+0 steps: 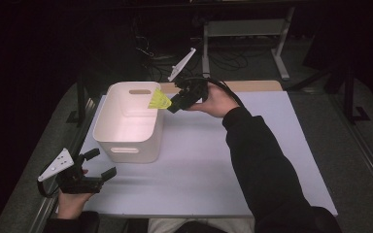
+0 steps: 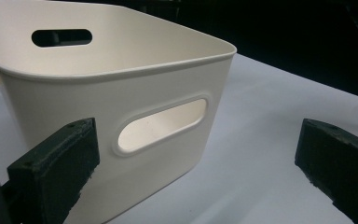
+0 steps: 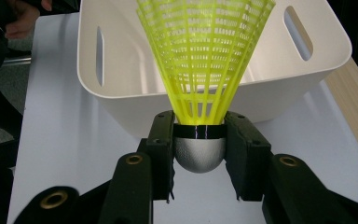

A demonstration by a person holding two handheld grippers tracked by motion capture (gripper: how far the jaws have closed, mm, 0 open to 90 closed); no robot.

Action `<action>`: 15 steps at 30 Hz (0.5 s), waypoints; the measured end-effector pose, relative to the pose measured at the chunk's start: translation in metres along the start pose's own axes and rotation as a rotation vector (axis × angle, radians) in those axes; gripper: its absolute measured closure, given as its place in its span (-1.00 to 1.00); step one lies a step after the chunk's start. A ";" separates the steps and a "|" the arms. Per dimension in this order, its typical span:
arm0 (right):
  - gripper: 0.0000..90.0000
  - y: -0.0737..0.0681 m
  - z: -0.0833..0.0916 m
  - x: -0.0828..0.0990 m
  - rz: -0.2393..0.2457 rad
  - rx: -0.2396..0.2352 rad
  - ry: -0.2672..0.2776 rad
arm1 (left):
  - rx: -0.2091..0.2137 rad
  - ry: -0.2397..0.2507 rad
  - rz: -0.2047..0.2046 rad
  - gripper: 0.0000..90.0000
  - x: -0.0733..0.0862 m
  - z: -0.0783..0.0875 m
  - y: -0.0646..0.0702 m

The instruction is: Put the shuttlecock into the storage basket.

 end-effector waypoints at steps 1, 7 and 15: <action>0.41 0.000 -0.001 -0.001 0.001 -0.001 0.000 | 0.000 -0.001 -0.001 -1.00 0.000 0.000 0.000; 0.40 -0.001 -0.004 -0.007 0.005 -0.003 0.002 | 0.000 0.000 0.000 -1.00 0.000 0.000 0.000; 0.40 -0.005 -0.010 -0.015 0.020 -0.015 -0.002 | 0.001 0.000 0.000 -1.00 0.000 0.000 0.000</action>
Point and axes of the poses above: each handheld gripper's, and its own axes: z roughly backward along the jaws, x roughly out of its underside, y roughly to its right, the point moved 10 cm from there along -z, roughly forward along the jaws, and after that the axes turned 4 degrees about z, right-handed, at the moved point
